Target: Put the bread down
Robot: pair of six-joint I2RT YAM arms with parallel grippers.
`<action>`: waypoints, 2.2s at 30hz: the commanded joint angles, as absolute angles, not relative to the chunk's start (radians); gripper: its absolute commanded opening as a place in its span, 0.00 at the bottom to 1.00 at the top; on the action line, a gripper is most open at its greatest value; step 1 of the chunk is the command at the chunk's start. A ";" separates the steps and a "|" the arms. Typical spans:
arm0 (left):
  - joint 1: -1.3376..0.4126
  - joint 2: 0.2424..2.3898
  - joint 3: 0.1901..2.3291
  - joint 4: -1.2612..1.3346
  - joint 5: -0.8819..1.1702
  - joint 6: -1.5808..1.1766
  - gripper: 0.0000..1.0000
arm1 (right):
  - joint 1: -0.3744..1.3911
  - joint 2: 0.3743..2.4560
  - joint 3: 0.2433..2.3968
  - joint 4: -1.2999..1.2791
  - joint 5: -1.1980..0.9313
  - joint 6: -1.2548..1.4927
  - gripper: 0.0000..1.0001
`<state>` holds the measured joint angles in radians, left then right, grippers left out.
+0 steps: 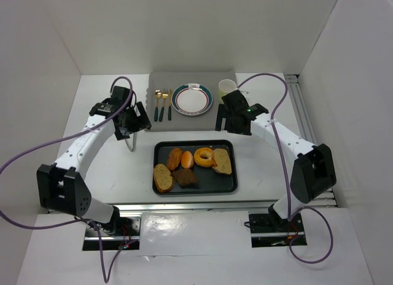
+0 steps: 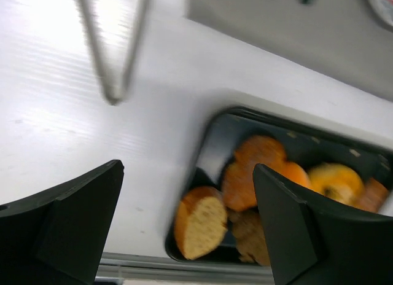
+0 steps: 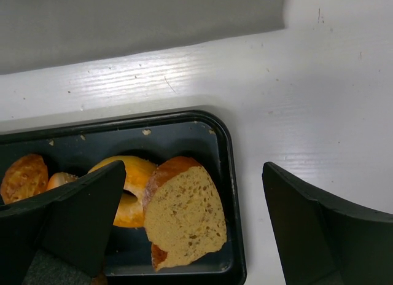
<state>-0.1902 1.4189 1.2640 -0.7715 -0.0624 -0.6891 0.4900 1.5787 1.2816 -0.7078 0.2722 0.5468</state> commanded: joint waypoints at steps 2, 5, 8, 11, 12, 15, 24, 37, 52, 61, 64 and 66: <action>-0.152 1.540 1.338 -0.888 -0.356 -0.719 1.00 | 0.477 1.511 1.243 -0.624 0.284 0.531 0.99; -0.129 1.626 1.338 -0.885 -0.315 -0.730 1.00 | 0.468 1.493 1.221 -0.577 0.236 0.531 0.99; -0.115 1.675 1.328 -0.841 -0.290 -0.730 1.00 | 0.468 1.502 1.221 -0.565 0.227 0.531 0.99; -0.091 1.753 1.351 -0.830 -0.290 -0.721 1.00 | 0.459 1.511 1.241 -0.575 0.227 0.531 0.99; -0.091 1.770 1.361 -0.830 -0.276 -0.698 1.00 | 0.459 1.511 1.241 -0.575 0.227 0.520 0.99; -0.067 1.850 1.402 -0.830 -0.276 -0.670 1.00 | 0.459 1.520 1.241 -0.575 0.227 0.511 0.99; -0.012 2.075 1.583 -0.781 -0.236 -0.597 1.00 | 0.449 1.542 1.250 -0.551 0.189 0.520 0.99; 0.057 2.142 1.706 -0.721 -0.163 -0.534 0.32 | 0.449 1.522 1.230 -0.551 0.179 0.529 0.99; -0.205 1.568 1.502 -0.773 -0.034 -0.399 0.15 | 0.449 1.522 1.314 -0.567 0.207 0.480 0.99; -0.463 1.303 1.385 -0.996 -0.202 -0.434 0.31 | 0.360 1.473 1.398 -0.580 0.171 0.460 0.99; -0.483 1.237 1.345 -1.005 -0.202 -0.434 0.43 | 0.325 1.460 1.397 -0.569 0.123 0.460 0.99; -0.492 1.210 1.345 -1.014 -0.154 -0.434 0.46 | 0.311 1.470 1.397 -0.569 0.114 0.460 0.99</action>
